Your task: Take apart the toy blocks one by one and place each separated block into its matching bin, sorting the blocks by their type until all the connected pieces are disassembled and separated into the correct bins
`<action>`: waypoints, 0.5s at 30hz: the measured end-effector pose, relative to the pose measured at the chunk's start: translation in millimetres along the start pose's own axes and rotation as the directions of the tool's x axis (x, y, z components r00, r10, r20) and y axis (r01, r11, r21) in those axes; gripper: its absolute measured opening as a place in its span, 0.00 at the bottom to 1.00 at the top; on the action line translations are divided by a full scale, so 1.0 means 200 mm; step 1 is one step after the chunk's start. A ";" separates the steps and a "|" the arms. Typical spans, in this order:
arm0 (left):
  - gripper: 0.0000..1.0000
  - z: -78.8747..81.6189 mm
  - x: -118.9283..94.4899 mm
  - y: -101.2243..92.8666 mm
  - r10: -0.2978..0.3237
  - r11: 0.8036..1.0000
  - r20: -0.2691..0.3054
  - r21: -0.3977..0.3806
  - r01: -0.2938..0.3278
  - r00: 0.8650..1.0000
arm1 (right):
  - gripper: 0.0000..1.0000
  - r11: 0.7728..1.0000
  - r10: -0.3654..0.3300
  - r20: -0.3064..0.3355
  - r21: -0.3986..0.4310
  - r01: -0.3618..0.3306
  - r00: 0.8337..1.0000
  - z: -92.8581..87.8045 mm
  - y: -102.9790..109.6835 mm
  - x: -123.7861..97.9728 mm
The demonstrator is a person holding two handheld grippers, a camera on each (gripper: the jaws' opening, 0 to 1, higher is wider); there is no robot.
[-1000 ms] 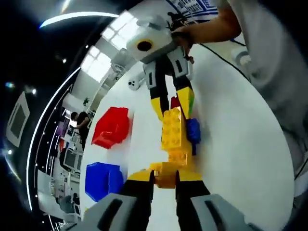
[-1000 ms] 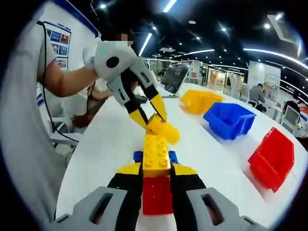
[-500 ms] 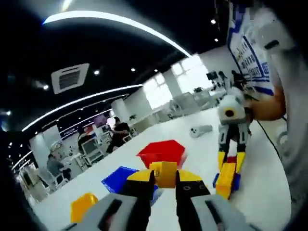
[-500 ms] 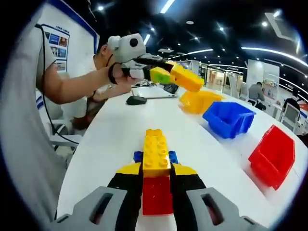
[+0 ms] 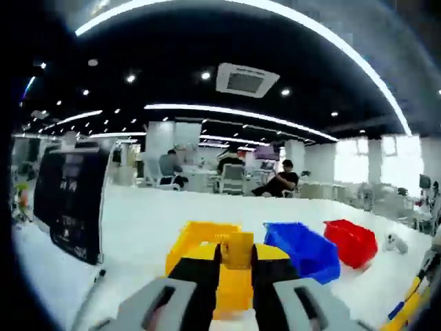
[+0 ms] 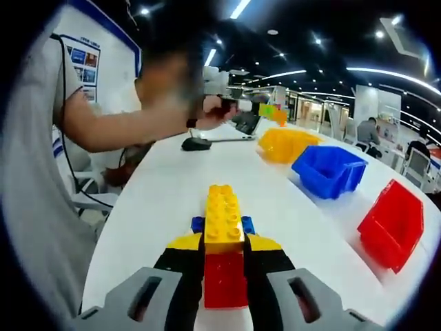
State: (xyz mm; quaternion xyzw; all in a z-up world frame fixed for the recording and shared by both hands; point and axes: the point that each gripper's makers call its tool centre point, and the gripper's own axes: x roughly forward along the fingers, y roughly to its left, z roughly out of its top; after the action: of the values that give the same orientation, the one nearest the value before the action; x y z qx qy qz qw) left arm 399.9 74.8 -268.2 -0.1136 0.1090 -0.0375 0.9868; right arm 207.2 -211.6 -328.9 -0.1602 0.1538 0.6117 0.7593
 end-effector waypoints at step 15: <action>0.68 0.06 0.12 0.01 0.058 0.997 0.055 0.053 -0.061 0.997 | 0.23 1.000 -0.005 0.003 0.004 0.005 1.000 -0.01 0.01 -0.02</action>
State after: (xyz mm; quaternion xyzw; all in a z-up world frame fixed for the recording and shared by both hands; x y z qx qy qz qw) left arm 425.6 76.8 -261.9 -0.0840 0.0847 -0.0078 0.9928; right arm 203.6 -214.4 -329.1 -0.1580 0.1536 0.6098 0.7613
